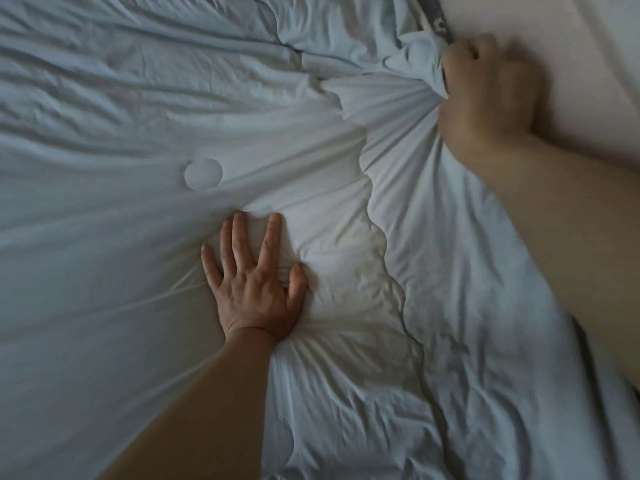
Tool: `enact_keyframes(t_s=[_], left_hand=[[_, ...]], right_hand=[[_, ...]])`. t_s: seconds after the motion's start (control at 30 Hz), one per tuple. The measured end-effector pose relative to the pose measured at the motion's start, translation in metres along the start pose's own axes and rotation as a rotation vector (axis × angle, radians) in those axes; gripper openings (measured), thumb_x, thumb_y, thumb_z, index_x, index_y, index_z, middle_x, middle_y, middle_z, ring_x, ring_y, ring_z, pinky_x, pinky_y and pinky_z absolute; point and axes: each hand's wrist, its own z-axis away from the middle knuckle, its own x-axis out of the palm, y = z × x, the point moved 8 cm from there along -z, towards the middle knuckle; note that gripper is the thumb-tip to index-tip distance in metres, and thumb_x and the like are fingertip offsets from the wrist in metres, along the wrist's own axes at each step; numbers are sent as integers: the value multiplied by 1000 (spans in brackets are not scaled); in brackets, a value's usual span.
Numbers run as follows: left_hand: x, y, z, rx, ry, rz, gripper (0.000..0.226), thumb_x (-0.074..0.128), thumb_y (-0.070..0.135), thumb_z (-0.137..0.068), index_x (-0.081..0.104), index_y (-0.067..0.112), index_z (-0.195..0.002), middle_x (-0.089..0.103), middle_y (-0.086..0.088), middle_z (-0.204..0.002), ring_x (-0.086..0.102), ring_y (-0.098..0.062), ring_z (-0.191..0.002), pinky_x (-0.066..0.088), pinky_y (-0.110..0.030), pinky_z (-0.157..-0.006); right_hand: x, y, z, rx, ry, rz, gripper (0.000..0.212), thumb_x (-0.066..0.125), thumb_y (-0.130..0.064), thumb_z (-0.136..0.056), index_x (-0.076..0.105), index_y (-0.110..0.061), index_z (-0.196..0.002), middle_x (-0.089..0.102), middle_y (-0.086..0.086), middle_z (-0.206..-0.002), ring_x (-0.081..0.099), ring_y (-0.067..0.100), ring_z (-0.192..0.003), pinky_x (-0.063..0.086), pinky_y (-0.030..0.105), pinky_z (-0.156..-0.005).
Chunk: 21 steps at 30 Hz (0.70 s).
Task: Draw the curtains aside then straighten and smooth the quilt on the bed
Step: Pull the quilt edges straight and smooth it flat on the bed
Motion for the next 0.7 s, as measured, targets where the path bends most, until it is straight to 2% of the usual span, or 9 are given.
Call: enact_keyframes(t_s=[0.17,0.23,0.27,0.33,0.37,0.4,0.53,0.63,0.7], left_hand=[[1,-2,0,-5,-12,3,75,35,57,-78,20,40,-149,14,-10,-158,11,-27,-146,2,-54,-117],[2,-3,0,-7,-18,6,75,35,57,-78,19,39,-149,13,-11,-158,10,-27,-146,1,-54,-117],[2,-3,0,-7,-21,6,76,36,57,-78,19,39,-149,13,-11,-158,10,-27,-146,2,-54,-117],[2,-3,0,-10,-22,7,76,36,57,-77,20,39,-149,14,-12,-158,10,-28,-146,2,-55,-116],[1,-3,1,-11,-19,3,76,36,57,-77,21,39,-149,15,-12,-158,10,-28,-146,3,-55,-116],[1,-3,1,-9,-16,0,75,36,57,-78,21,39,-149,15,-12,-158,11,-28,-146,4,-56,-116],[2,-3,-1,0,-15,-14,76,39,57,-77,24,38,-148,19,-12,-157,15,-29,-145,6,-56,-116],[2,-3,-1,-6,-29,-13,76,39,57,-76,25,38,-149,19,-12,-157,14,-29,-146,6,-56,-116],[2,-4,-1,-11,-34,-22,76,40,57,-76,25,37,-149,19,-13,-157,14,-29,-146,7,-57,-116]], right_hand=[[32,7,8,355,-29,-58,56,8,-8,-89,41,8,-132,34,31,-144,46,45,-122,39,51,-96],[13,-31,14,245,206,-73,55,18,-11,-88,42,9,-133,37,30,-144,40,47,-129,31,55,-106],[10,-62,20,61,280,-137,51,29,-7,-88,38,9,-135,37,31,-144,35,47,-132,24,55,-111],[32,-127,52,-414,158,-175,60,42,-8,-87,25,2,-144,24,27,-152,20,41,-142,9,50,-117],[46,-138,65,-526,25,-122,63,43,-16,-90,22,-2,-148,19,21,-156,15,36,-145,5,49,-118],[60,-129,65,-502,-77,-84,63,40,-25,-92,21,-6,-149,17,17,-157,13,32,-146,5,48,-119],[83,-29,21,182,-165,-99,63,35,-23,-94,15,-4,-150,18,18,-157,16,34,-145,11,52,-116],[53,-72,13,43,70,-131,65,39,-22,-89,25,4,-146,19,26,-154,15,43,-143,9,58,-116],[61,-117,27,-240,-2,-172,70,39,-35,-90,23,-1,-148,15,23,-156,10,38,-146,6,55,-118]])
